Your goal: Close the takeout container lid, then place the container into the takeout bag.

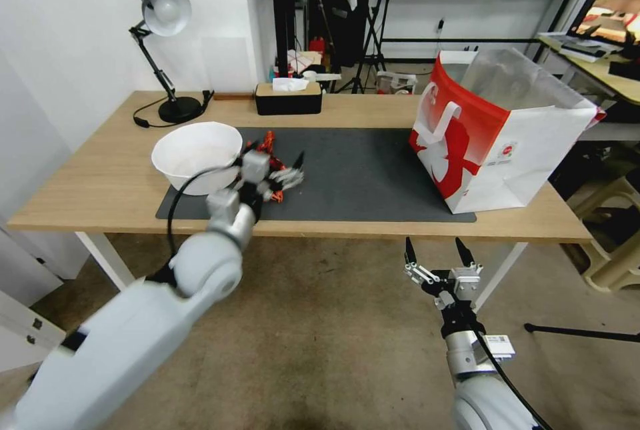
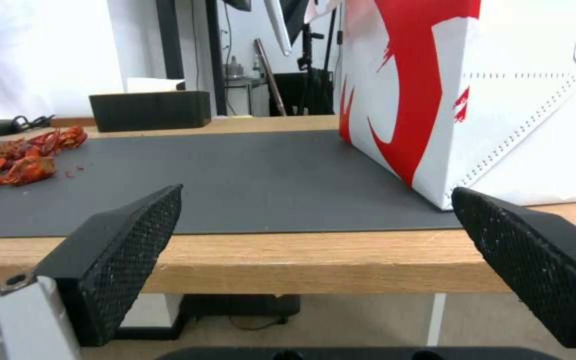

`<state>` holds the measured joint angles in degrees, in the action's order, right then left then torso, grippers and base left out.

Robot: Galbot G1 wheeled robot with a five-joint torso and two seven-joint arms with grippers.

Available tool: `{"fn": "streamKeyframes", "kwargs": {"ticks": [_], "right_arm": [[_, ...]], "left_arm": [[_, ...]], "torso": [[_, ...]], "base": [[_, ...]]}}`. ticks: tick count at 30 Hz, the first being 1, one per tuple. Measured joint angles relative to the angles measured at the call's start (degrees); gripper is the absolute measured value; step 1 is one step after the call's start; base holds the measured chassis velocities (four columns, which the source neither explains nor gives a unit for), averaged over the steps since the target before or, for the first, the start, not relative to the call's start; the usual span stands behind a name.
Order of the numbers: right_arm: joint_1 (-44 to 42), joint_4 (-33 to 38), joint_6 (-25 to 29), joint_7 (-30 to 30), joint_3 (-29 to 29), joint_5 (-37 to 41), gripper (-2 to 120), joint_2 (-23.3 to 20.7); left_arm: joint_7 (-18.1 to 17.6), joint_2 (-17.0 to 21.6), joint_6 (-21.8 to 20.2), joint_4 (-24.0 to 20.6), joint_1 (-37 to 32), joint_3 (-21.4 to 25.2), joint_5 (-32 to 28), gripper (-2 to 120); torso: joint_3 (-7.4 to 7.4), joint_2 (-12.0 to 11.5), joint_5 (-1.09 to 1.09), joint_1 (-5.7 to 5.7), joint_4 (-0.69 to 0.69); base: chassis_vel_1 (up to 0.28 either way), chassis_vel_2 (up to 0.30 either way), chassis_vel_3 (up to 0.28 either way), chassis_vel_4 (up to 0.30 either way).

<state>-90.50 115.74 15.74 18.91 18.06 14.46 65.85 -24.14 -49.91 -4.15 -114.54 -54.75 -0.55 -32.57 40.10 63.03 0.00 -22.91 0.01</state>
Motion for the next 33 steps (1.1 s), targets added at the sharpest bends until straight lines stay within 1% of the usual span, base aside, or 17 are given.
{"fn": "streamKeyframes", "kwargs": {"ticks": [1, 2, 4, 5, 6, 8, 9, 11, 12, 14, 15, 18, 19, 22, 27, 33], "right_arm": [[-0.04, 0.07, 0.00, 0.12, 0.11, 0.00, 100, 0.03], [-0.04, 0.07, 0.00, 0.12, 0.11, 0.00, 100, 0.03], [-0.18, 0.19, 0.17, 0.12, 0.41, 0.18, 100, 0.06], [-0.18, 0.19, 0.17, 0.12, 0.41, 0.18, 100, 0.06], [-0.25, 0.19, 0.37, 0.00, 0.50, 0.26, 100, 0.07], [-0.42, 0.21, 0.69, -0.34, 0.66, 0.30, 100, 0.08], [-0.42, 0.21, 0.69, -0.34, 0.66, 0.30, 100, 0.08], [-0.56, 0.35, 0.87, -0.54, 0.68, 0.31, 100, 0.09], [-0.56, 0.35, 0.87, -0.54, 0.68, 0.31, 100, 0.09], [-0.71, 0.45, 1.06, -0.62, 0.73, 0.31, 100, 0.01], [-0.71, 0.45, 1.06, -0.62, 0.73, 0.31, 100, 0.01], [-1.15, 0.72, 1.28, -0.75, 0.81, 0.26, 100, -0.12], [-1.15, 0.72, 1.28, -0.75, 0.81, 0.26, 100, -0.12], [-1.68, 0.90, 1.46, -1.02, 1.02, 0.16, 100, -0.19], [-2.21, 0.95, 1.65, -1.29, 1.33, 0.04, 100, -0.25], [-3.36, 1.30, 1.96, -2.15, 1.97, -0.06, 100, -0.37]], "left_arm": [[-0.37, -0.18, 0.97, -1.03, -3.48, 2.41, 1.69, 100], [-0.37, -0.18, 0.97, -1.03, -3.48, 2.41, 1.69, 100], [-0.85, -0.82, 1.90, -3.06, -10.25, 6.37, 4.18, 100], [-0.85, -0.82, 1.90, -3.06, -10.25, 6.37, 4.18, 100], [-1.16, -1.05, 2.14, -3.90, -12.83, 7.62, 4.60, 100], [-1.45, -1.62, 3.16, -6.04, -19.29, 10.90, 5.55, 100], [-1.45, -1.62, 3.16, -6.04, -19.29, 10.90, 5.55, 100], [-1.46, -2.49, 4.83, -7.16, -24.29, 13.80, 6.94, 100], [-1.46, -2.49, 4.83, -7.16, -24.29, 13.80, 6.94, 100], [-1.53, -3.39, 6.42, -8.33, -28.64, 15.00, 8.07, 100], [-1.53, -3.39, 6.42, -8.33, -28.64, 15.00, 8.07, 100], [-1.58, -5.05, 7.99, -8.87, -32.54, 15.21, 9.79, 100], [-1.58, -5.05, 7.99, -8.87, -32.54, 15.21, 9.79, 100], [-1.56, -6.72, 9.25, -8.87, -34.44, 15.24, 10.87, 100], [-1.42, -7.31, 9.88, -8.78, -35.61, 15.32, 11.34, 100], [-0.70, -8.18, 11.02, -7.65, -37.07, 15.51, 13.07, 100]], "torso": [[0.00, 0.00, -0.01, 0.00, -0.02], [0.00, 0.00, -0.01, 0.00, -0.02], [0.00, 0.00, 0.00, 0.00, -0.02], [0.00, 0.00, 0.00, 0.00, -0.02], [0.01, 0.00, -0.02, 0.00, 0.01], [0.00, 0.00, 0.00, 0.01, 0.00], [0.00, 0.00, 0.00, 0.01, 0.00], [0.00, 0.00, 0.00, 0.00, 0.00], [0.00, 0.00, 0.00, 0.00, 0.00], [0.00, 0.00, 0.00, 0.00, -0.01], [0.00, 0.00, 0.00, 0.00, -0.01], [0.00, 0.00, 0.01, 0.00, -0.01], [0.00, 0.00, 0.01, 0.00, -0.01], [0.01, 0.00, 0.00, 0.01, -0.01], [0.01, 0.00, 0.00, 0.00, -0.01], [0.01, 0.00, 0.00, 0.00, -0.01]], "base": [[0.000, 0.000, 0.000, 0.000], [0.000, 0.000, 0.000, 0.000], [0.000, 0.000, 0.000, 0.000], [0.000, 0.000, 0.000, 0.000], [0.000, 0.000, 0.000, 0.000], [0.000, 0.000, 0.000, 0.000], [0.000, 0.000, 0.000, 0.000], [0.000, 0.000, 0.000, 0.000], [0.000, 0.000, 0.000, 0.000], [0.000, 0.000, 0.000, 0.000], [0.000, 0.000, 0.000, 0.000], [0.000, 0.000, 0.000, 0.000], [0.000, 0.000, 0.000, 0.000], [0.000, 0.000, 0.000, 0.000], [0.000, 0.000, 0.000, 0.000], [0.000, 0.000, 0.000, 0.000]]}}
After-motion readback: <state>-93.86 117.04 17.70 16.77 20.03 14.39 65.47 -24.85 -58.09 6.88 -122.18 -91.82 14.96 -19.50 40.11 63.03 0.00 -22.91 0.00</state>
